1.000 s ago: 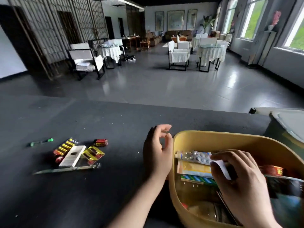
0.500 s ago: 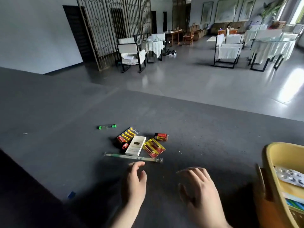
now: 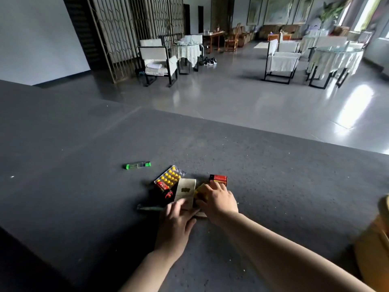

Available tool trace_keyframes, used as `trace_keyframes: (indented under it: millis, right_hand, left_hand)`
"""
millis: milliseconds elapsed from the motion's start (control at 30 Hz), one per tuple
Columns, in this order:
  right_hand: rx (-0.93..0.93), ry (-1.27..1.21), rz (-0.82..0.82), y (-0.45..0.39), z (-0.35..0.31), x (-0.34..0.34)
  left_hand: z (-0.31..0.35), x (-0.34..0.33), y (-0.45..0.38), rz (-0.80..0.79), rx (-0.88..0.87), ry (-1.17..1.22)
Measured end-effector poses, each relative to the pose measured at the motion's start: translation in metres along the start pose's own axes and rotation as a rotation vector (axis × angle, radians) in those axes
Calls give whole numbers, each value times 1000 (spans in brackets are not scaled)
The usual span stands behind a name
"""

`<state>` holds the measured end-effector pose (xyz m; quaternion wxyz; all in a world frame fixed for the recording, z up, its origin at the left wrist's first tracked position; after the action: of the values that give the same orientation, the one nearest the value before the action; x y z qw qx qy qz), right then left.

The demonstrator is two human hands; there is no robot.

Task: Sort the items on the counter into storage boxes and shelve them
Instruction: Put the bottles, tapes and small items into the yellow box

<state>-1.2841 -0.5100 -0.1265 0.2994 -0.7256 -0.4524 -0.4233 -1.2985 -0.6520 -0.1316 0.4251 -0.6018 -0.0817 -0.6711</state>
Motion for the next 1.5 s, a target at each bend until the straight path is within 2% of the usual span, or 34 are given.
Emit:
trace_keyframes:
  millis: [167,300,533,633,700,767,867,967,1100,1167,1333,1500]
  right_hand:
    - [38,11,98,12,13,-2]
    - [26,10,147,30,25,8]
    - [12,-307,395,84,43,72]
    - [4,-271,493,104,45,110]
    - [-14,-250,558,122,50,139]
    - [-13,-259,610,142,54,165]
    - [12,-282,690,178,66,207]
    - [11,-260,752,213,82,248]
    - [-7,-298,876,266,121,304]
    - [-58,-292,949,294,151,328]
    - [-228,-312,1134,355,225,370]
    - [-318,-363,1181,379,261,381]
  left_hand:
    - [-5,-5,2,24,-11,-7]
    - [8,-3,6,34,-114,-8]
    - [44,16,16,23,-122,112]
    - [66,19,13,-40,-97,243]
    - [92,27,9,-43,-128,327]
    - [120,44,3,25,-172,359]
    - [173,70,-7,142,-237,305]
    - [229,82,-10,187,-263,334]
    - [311,96,-8,241,-428,393]
    - [351,95,-9,208,-522,413]
    - [437,82,-21,23,-590,519]
    - [507,63,-39,-92,-731,568]
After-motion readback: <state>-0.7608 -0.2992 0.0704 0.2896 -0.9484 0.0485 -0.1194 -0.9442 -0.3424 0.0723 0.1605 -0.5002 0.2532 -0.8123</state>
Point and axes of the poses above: each hand's wrist, its own y-axis away from the middle knuckle, its own x-axis out of the back of the hand, z = x × y, the point moved 8 cm from there along -y, towards the middle knuckle, and after that the axes turned 9 degrees about -y, right-handed, at the moved point
